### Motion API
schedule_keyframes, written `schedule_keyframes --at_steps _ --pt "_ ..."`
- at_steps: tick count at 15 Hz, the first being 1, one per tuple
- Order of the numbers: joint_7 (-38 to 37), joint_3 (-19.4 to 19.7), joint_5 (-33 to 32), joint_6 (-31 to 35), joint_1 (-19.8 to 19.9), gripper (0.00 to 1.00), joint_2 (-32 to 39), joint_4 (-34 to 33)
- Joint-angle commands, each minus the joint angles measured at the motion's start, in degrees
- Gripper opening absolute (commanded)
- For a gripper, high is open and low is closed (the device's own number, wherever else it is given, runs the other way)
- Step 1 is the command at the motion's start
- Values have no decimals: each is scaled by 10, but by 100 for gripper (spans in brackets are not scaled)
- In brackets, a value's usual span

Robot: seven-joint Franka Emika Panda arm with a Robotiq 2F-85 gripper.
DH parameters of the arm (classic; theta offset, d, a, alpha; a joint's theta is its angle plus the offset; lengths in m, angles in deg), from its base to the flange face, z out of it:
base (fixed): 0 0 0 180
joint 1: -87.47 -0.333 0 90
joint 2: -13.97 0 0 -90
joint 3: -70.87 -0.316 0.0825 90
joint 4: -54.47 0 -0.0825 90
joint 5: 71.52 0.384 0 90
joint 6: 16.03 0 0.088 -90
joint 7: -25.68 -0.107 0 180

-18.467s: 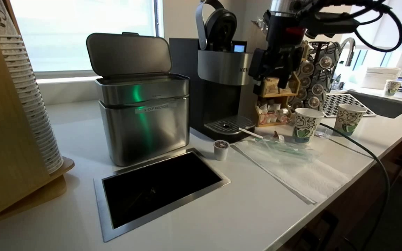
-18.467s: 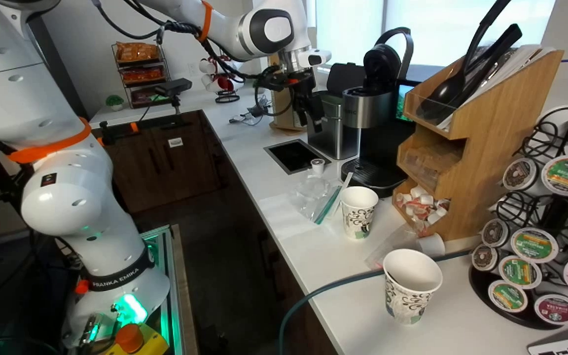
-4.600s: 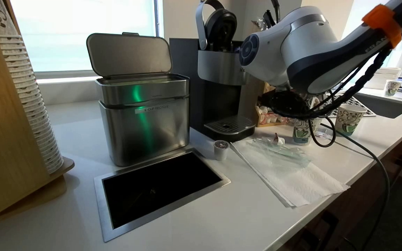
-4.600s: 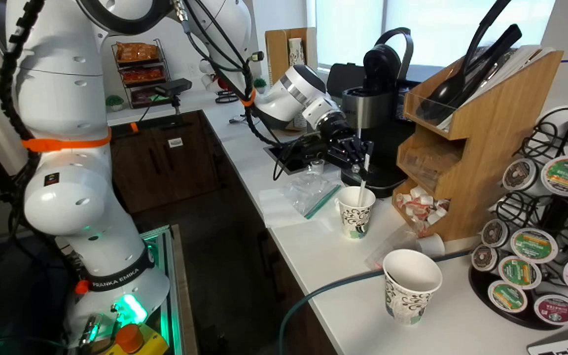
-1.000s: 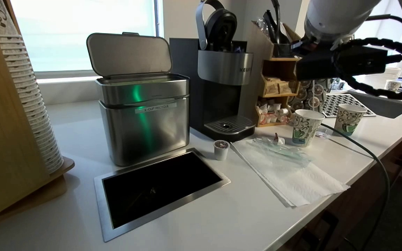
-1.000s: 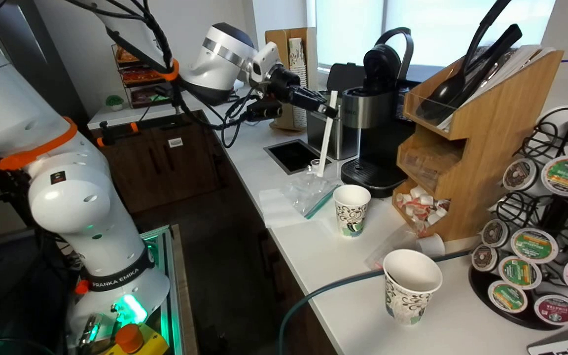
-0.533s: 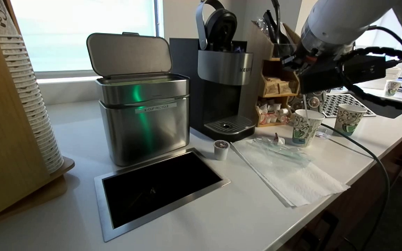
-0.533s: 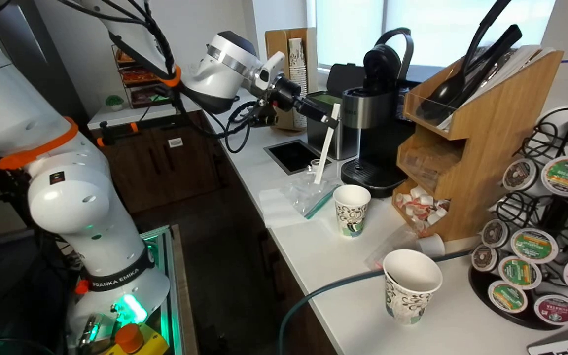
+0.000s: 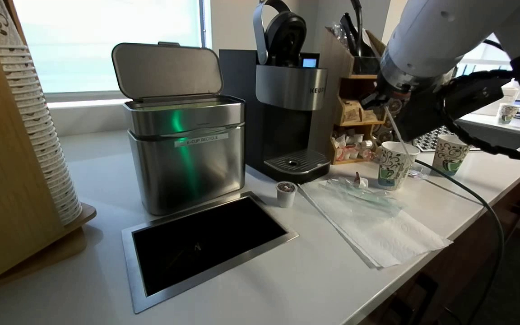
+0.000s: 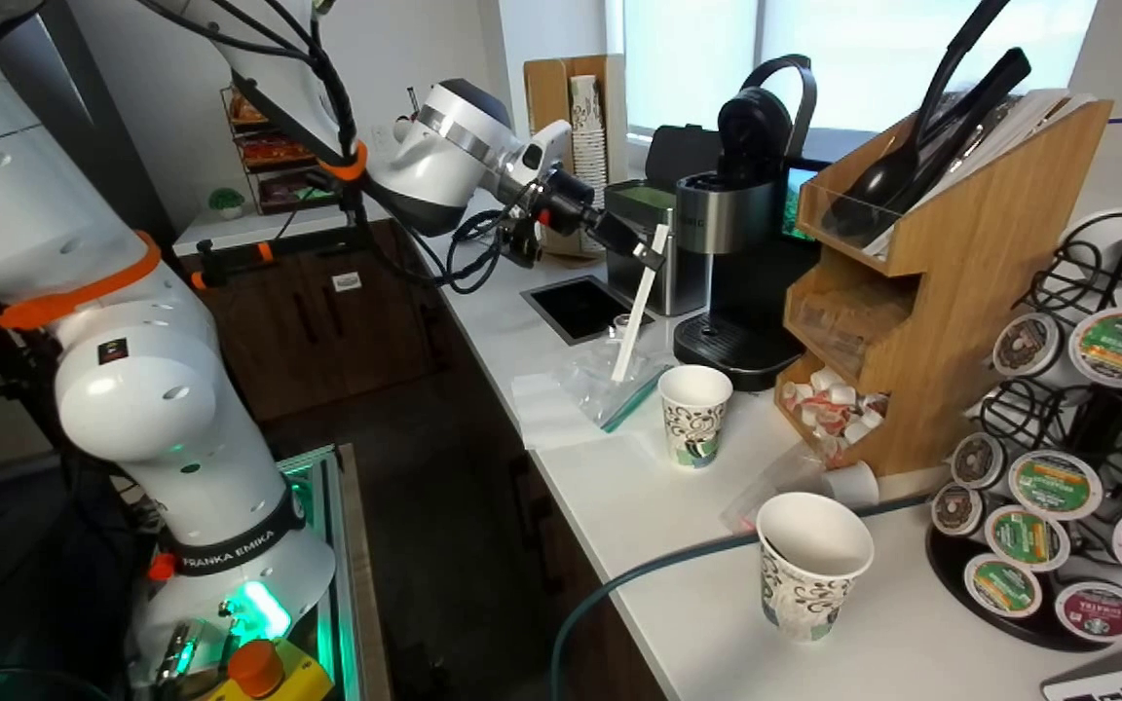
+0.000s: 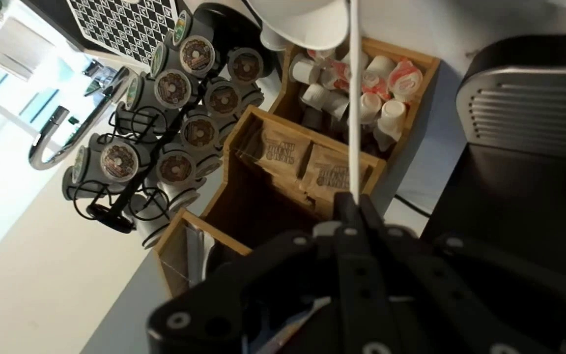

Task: Stir the contents of the cup

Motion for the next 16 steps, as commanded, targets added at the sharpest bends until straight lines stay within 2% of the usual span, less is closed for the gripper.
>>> schedule_keyframes --at_steps 1,3,6,8,10,11,13,16 --pt "52 -2 -33 20 5 1 34 0" --pt "20 4 -46 64 7 1 57 -5" --pt "36 9 -46 129 11 1 103 -10" --pt "40 10 -45 142 17 1 126 -14" --pt "51 12 -36 128 23 1 146 -18" --pt "54 13 -29 123 26 27 152 -21" --pt "53 14 -27 116 31 35 156 -24" --pt "69 7 -30 81 27 57 108 -2"
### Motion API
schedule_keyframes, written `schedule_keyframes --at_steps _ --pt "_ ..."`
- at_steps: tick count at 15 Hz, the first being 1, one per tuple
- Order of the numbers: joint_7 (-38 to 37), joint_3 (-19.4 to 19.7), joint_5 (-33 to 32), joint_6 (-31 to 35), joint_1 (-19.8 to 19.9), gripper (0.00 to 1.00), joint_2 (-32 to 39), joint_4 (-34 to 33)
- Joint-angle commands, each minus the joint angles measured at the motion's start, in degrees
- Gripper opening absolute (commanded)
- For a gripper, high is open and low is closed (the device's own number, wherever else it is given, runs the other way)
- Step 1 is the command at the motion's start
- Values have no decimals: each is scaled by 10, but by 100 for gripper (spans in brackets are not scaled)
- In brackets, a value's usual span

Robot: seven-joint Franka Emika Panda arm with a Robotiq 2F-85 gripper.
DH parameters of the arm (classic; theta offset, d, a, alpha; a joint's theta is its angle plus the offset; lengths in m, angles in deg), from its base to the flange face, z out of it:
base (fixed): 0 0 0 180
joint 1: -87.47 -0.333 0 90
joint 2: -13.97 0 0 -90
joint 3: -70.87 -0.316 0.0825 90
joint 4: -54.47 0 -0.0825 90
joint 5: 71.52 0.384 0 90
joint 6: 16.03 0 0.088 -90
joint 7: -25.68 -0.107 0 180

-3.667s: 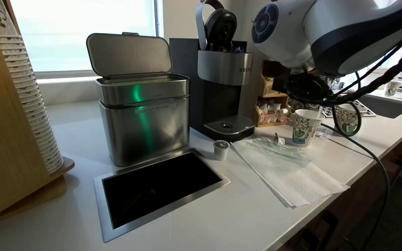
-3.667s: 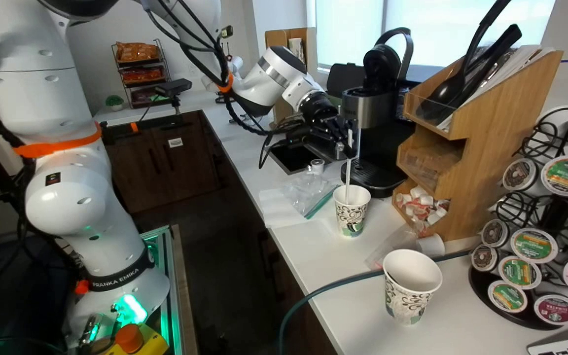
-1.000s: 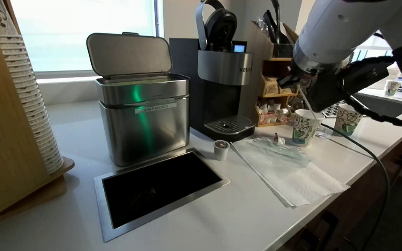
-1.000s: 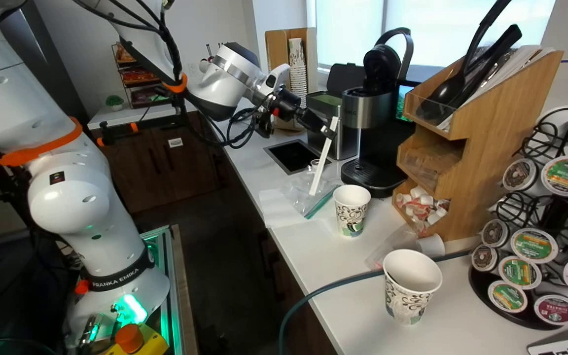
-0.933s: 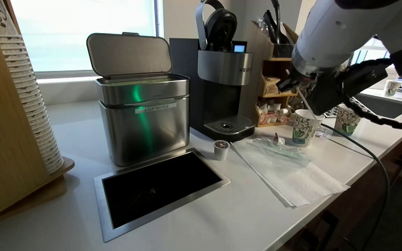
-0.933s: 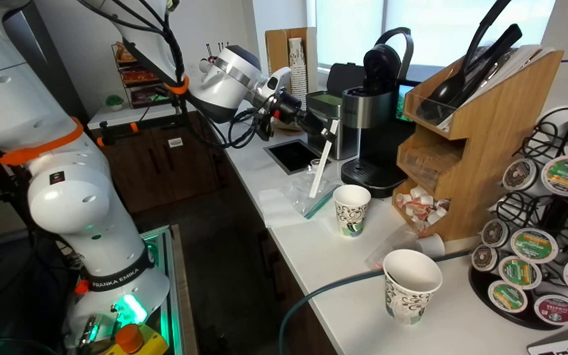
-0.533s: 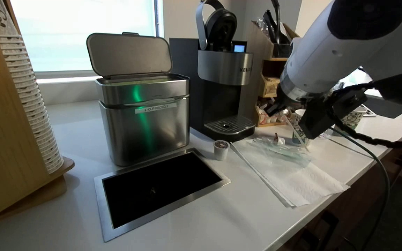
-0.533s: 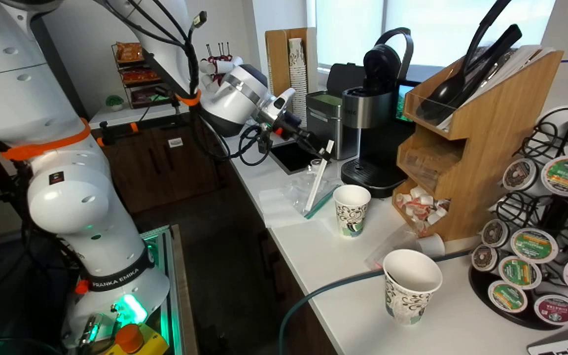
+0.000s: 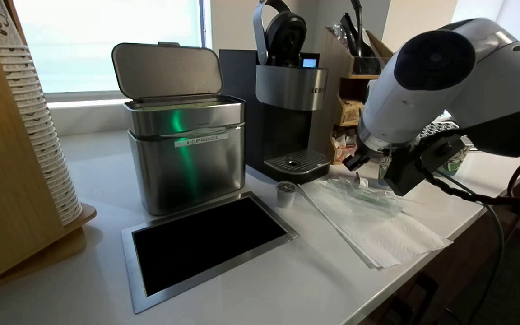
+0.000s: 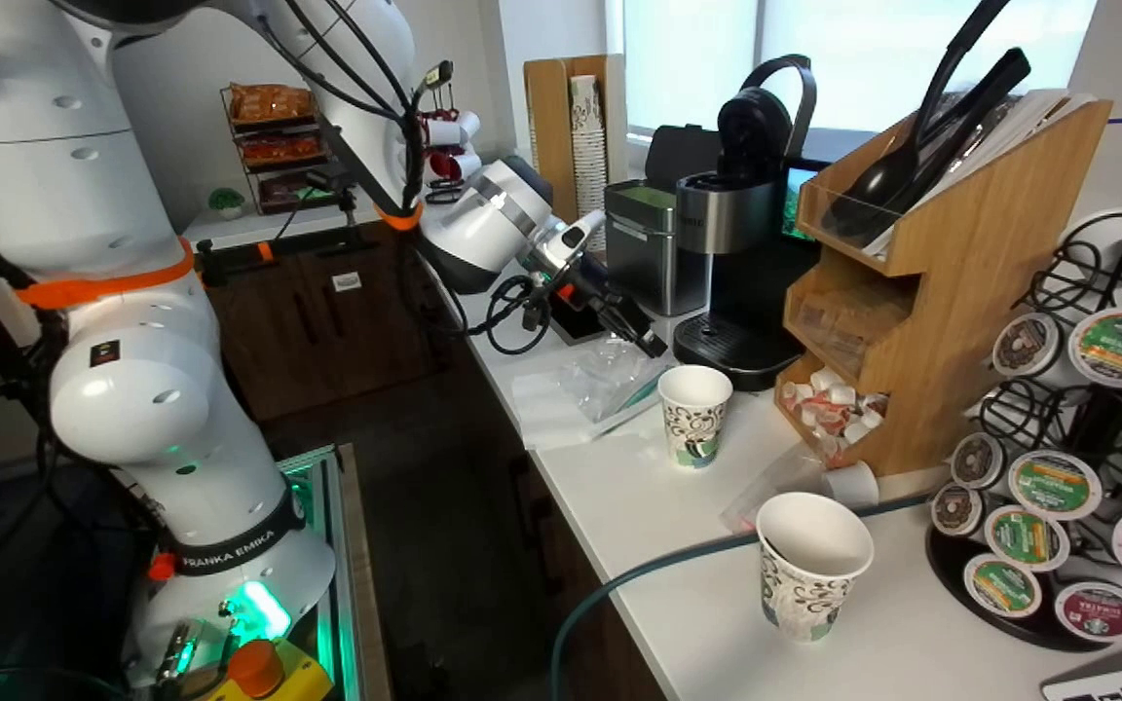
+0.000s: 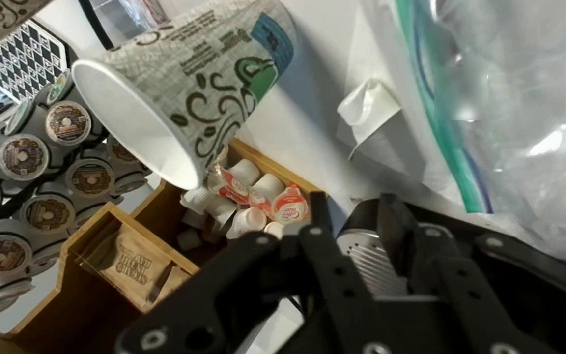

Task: Stir the contents of the cup

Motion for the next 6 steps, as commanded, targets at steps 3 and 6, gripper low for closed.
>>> schedule_keyframes --at_steps 3,6 --pt "-45 -5 5 13 2 80 -113 44" --pt "-27 -6 6 -1 0 78 -89 14"
